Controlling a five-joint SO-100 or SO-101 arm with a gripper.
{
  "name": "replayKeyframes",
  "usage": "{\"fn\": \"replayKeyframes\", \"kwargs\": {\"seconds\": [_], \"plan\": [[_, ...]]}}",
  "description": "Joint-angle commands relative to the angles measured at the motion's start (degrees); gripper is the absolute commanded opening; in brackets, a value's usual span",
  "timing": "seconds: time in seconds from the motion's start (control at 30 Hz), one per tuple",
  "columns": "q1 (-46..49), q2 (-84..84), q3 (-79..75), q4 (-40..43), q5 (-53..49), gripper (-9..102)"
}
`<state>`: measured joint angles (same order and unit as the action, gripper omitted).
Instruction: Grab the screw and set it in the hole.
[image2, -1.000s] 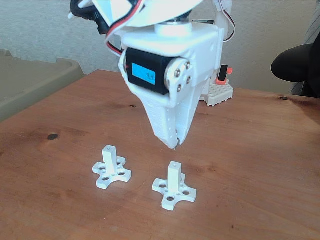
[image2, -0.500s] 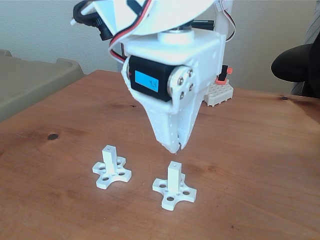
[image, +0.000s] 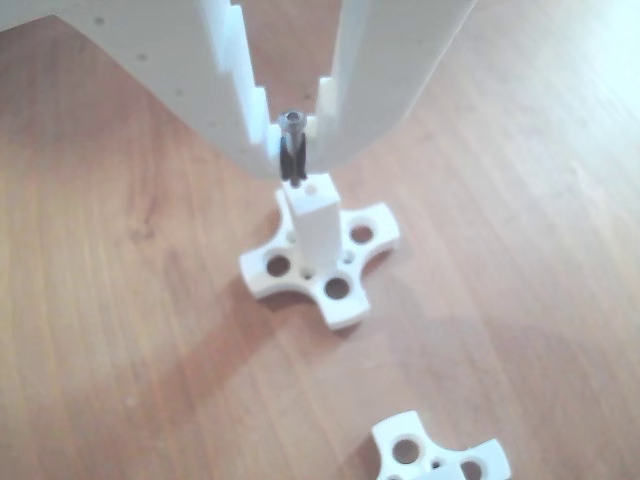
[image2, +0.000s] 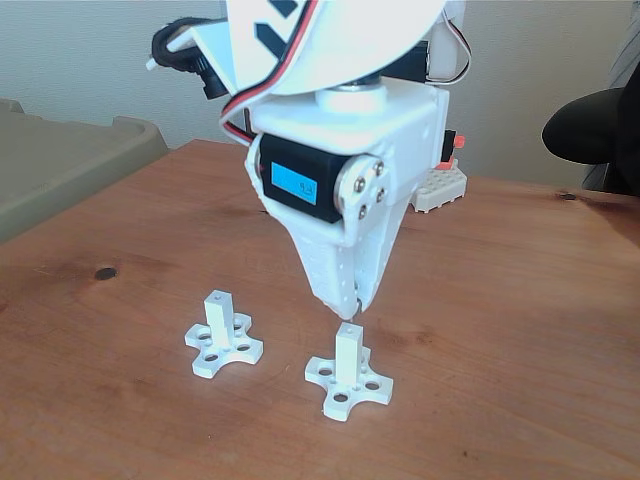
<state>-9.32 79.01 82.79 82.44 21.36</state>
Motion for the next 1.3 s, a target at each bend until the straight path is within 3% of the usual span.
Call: {"fn": "replayKeyframes", "kwargs": {"seconds": [0.0,1.27], "plan": [[-0.53,4.48,-0.35,-0.70,0.44,-4],[0.09,2.99,0.79,-3.08,0.18,-4]]}}
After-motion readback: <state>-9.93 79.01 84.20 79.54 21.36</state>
